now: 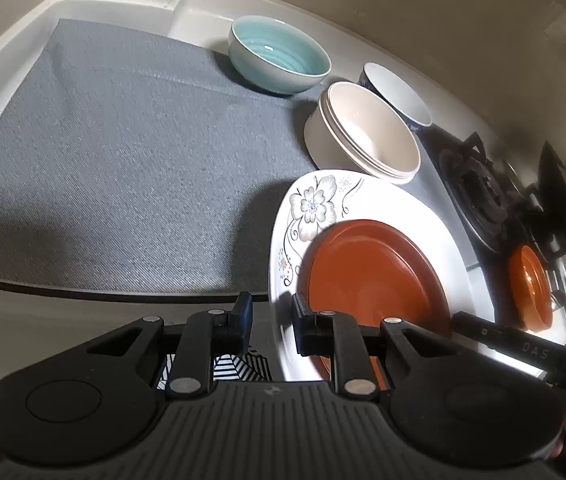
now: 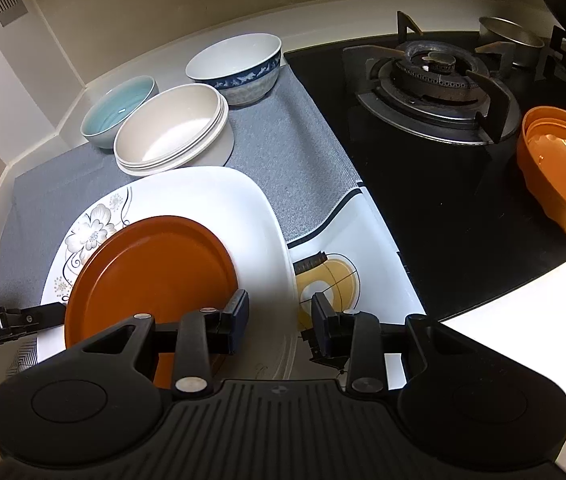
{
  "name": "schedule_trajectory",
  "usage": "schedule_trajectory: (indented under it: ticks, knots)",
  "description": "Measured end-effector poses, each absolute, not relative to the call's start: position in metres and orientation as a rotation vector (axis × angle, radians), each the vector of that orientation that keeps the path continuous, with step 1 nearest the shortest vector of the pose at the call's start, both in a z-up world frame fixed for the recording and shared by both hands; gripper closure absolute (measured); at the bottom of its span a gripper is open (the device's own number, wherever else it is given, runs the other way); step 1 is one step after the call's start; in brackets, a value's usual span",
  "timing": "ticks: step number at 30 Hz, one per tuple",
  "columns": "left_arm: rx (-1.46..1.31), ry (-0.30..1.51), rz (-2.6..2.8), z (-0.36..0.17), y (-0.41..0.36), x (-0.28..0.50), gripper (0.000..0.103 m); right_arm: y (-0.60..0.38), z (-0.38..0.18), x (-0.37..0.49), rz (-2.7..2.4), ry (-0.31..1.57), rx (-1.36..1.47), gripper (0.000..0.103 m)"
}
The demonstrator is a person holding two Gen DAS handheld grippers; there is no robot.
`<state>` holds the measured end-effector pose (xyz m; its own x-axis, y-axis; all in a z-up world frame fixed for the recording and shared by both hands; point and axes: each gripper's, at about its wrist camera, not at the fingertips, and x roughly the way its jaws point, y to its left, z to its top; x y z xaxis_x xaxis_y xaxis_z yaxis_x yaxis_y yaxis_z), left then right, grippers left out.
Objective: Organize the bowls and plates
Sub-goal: 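Lower the brown plate onto the flower plate with the left gripper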
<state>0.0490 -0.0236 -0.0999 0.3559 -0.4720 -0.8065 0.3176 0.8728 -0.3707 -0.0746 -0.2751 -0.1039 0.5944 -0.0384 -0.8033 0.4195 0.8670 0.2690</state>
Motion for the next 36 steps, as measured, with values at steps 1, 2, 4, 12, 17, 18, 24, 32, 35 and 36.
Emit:
schedule_trajectory:
  ticks: [1,2,4,12,17,18,24,32,35,36]
  knots:
    - [-0.163,1.097,-0.513,-0.100,-0.024,0.049,0.081,-0.275,-0.104,-0.075,-0.276,0.903,0.467,0.066]
    - [-0.164,1.099,-0.514,-0.101,-0.024,0.049,0.081,-0.276,-0.104,-0.075,-0.275,0.903,0.469,0.066]
    - [-0.165,1.103,-0.517,-0.101,-0.025,0.050,0.081,-0.276,-0.105,-0.075,-0.272,0.905,0.469,0.066]
    - [-0.179,1.123,-0.530,-0.103,-0.025,0.052,0.081,-0.280,-0.109,-0.072,-0.279,0.935,0.468,0.066]
    - [-0.188,1.125,-0.541,-0.104,-0.025,0.052,0.085,-0.281,-0.110,-0.071,-0.255,0.937,0.488,0.073]
    - [-0.186,1.125,-0.541,-0.104,-0.026,0.052,0.085,-0.280,-0.109,-0.070,-0.252,0.936,0.486,0.074]
    - [-0.183,1.123,-0.542,-0.103,-0.024,0.051,0.086,-0.281,-0.109,-0.072,-0.242,0.919,0.490,0.080]
    - [-0.201,1.109,-0.461,-0.098,0.012,0.057,0.087,-0.260,-0.106,-0.064,-0.170,0.912,0.473,0.082]
    - [-0.195,1.060,-0.386,-0.093,0.037,0.068,0.089,-0.238,-0.104,-0.045,-0.120,0.924,0.442,0.082]
    - [-0.200,1.051,-0.357,-0.093,0.046,0.074,0.090,-0.229,-0.104,-0.035,-0.102,0.930,0.428,0.082]
